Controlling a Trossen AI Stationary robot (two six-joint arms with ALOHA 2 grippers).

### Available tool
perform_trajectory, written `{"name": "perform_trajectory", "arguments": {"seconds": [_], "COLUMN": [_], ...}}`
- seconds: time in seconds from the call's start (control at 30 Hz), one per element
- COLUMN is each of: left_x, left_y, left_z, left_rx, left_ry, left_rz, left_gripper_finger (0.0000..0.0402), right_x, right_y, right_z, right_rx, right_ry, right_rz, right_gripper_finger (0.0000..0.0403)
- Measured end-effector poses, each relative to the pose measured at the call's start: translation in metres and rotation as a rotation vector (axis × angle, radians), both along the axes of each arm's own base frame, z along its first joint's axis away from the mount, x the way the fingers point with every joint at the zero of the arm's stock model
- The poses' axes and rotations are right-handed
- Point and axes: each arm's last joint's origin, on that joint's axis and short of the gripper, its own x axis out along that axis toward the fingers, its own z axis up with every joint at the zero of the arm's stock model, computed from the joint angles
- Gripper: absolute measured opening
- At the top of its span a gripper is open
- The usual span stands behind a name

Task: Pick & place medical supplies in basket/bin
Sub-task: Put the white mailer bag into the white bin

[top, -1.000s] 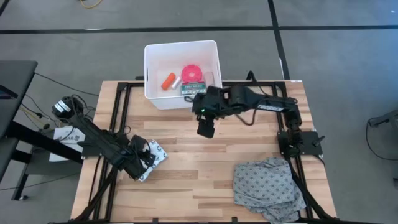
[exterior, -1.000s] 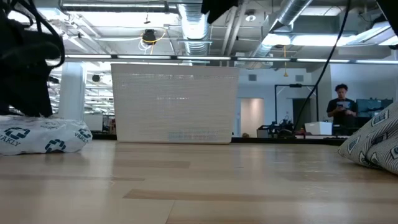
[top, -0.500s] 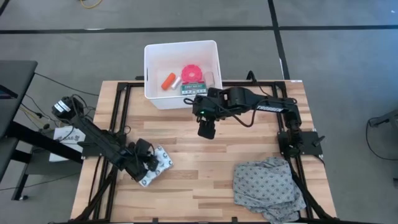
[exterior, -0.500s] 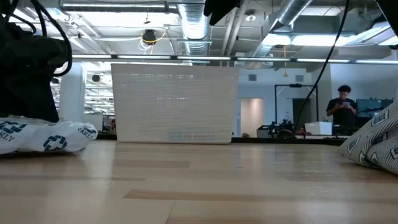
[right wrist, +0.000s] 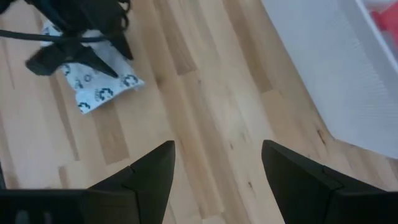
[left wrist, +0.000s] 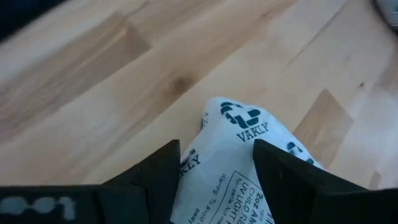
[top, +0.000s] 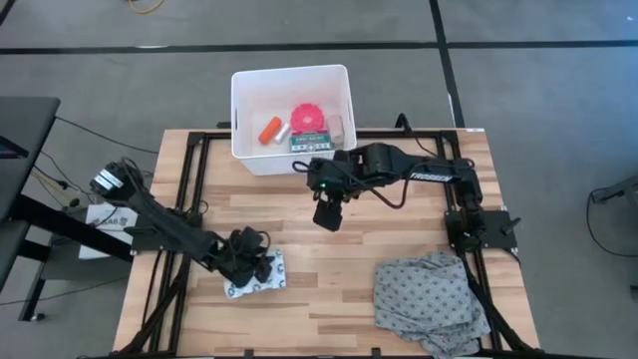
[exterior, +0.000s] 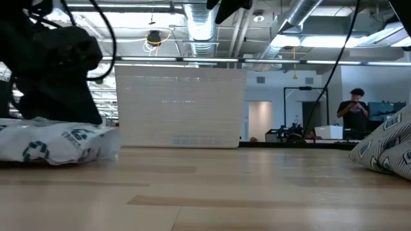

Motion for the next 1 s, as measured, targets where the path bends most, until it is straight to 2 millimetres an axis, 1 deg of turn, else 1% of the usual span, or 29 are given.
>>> {"name": "perform_trajectory", "arguments": {"seconds": [0.1, 0.23, 0.33, 0.53, 0.6, 0.73, 0.83, 0.93, 1.0], "left_x": [0.011, 0.022, 0.028, 0.04, 0.042, 0.04, 0.033, 0.02, 0.006], "left_y": [-0.001, -0.003, -0.008, -0.014, -0.015, -0.016, -0.018, -0.027, -0.034], "left_z": [-0.002, 0.005, 0.016, 0.043, 0.055, 0.083, 0.105, 0.124, 0.133], "left_rx": [0.041, 0.069, 0.084, 0.142, 0.155, 0.135, 0.117, 0.085, 0.063], "left_ry": [0.011, 0.039, 0.035, 0.046, 0.077, 0.204, 0.287, 0.374, 0.457], "left_rz": [-0.026, -0.117, -0.181, -0.208, -0.213, -0.176, -0.123, -0.128, -0.131], "left_gripper_finger": [0.0192, 0.0192, 0.0192, 0.0192, 0.0192, 0.0192, 0.0192, 0.0192, 0.0192], "right_x": [0.0, 0.0, -0.001, -0.003, -0.002, -0.001, -0.001, -0.002, -0.005], "right_y": [0.009, 0.024, 0.034, 0.049, 0.057, 0.075, 0.087, 0.095, 0.099], "right_z": [0.0, 0.001, 0.001, 0.001, -0.004, -0.024, -0.041, -0.059, -0.067], "right_rx": [0.001, 0.002, 0.002, 0.0, 0.0, -0.012, -0.018, -0.031, -0.039], "right_ry": [-0.003, -0.022, -0.026, -0.025, -0.021, 0.034, 0.074, 0.129, 0.153], "right_rz": [0.022, 0.061, 0.086, 0.124, 0.142, 0.194, 0.222, 0.238, 0.247], "right_gripper_finger": [0.0235, 0.0235, 0.0235, 0.0235, 0.0235, 0.0235, 0.0235, 0.0235, 0.0235]}}
